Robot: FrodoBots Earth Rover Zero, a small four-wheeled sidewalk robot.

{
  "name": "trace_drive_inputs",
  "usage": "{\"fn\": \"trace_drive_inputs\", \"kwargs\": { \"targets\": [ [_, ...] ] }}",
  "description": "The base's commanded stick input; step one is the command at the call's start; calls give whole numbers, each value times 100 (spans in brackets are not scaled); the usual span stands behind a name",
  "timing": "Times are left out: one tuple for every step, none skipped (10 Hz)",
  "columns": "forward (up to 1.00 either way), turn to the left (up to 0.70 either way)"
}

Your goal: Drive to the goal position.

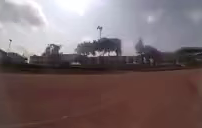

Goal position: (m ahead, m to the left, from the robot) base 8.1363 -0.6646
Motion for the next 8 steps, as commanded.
{"fn": "trace_drive_inputs", "kwargs": {
  "targets": [
    [70, 0],
    [70, 0],
    [70, 0],
    [70, 0],
    [70, 0],
    [70, 0],
    [70, 0],
    [70, 0]
  ]
}}
